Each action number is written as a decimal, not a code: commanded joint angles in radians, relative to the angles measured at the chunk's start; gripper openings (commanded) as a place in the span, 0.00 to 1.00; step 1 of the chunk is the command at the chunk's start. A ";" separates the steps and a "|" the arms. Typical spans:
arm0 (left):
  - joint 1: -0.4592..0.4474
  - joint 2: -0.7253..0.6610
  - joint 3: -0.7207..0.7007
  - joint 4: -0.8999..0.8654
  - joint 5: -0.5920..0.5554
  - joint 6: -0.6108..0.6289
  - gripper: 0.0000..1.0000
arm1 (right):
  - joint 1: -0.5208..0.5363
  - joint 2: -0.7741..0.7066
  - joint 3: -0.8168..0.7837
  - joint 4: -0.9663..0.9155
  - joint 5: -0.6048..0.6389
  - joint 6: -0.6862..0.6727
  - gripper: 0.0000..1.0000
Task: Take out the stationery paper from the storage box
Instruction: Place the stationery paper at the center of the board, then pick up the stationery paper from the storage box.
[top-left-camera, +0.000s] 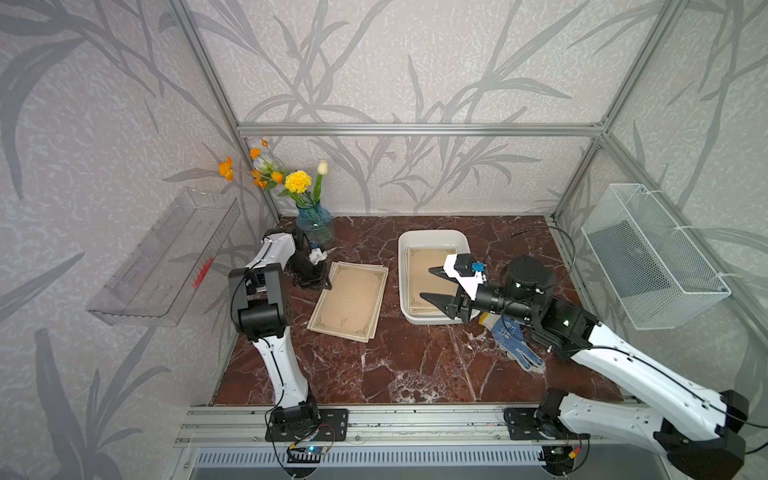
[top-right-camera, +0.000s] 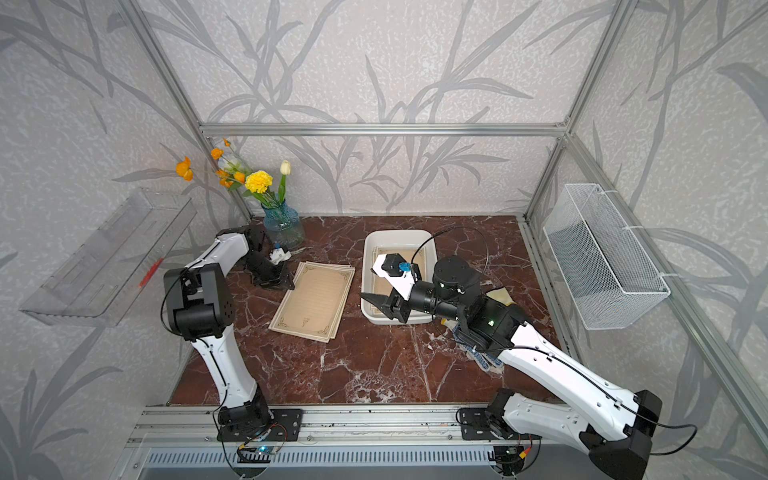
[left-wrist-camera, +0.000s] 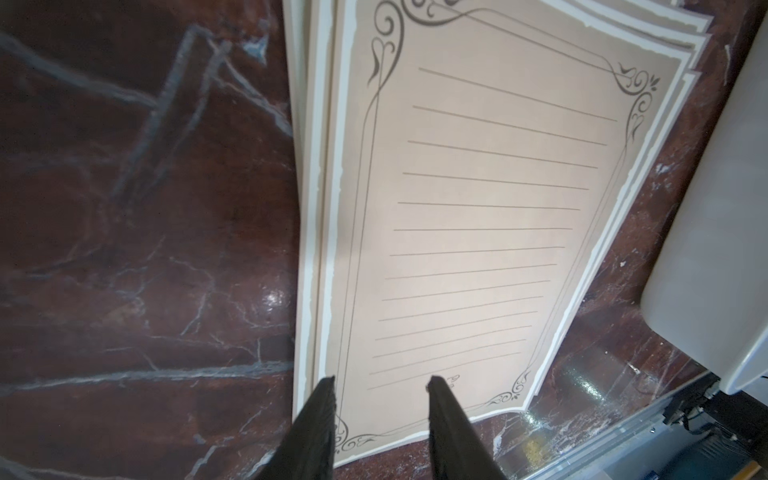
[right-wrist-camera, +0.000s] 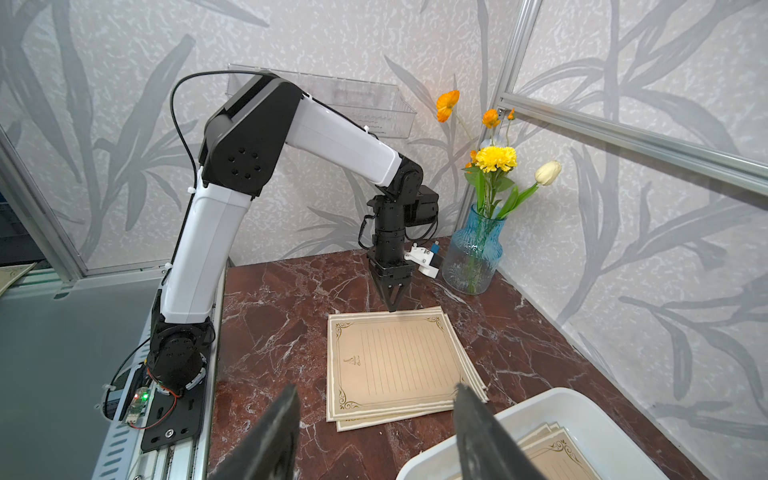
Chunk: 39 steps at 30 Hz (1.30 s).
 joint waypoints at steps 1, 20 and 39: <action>0.005 -0.079 -0.021 0.016 -0.065 -0.015 0.38 | 0.017 -0.013 0.042 -0.009 0.025 -0.008 0.59; -0.085 -0.688 -0.377 0.568 0.015 -0.068 0.39 | 0.025 0.092 0.223 -0.135 0.565 0.070 0.59; -0.171 -0.831 -0.611 1.162 0.465 -0.272 0.69 | -0.187 0.142 0.246 -0.353 0.529 0.342 0.65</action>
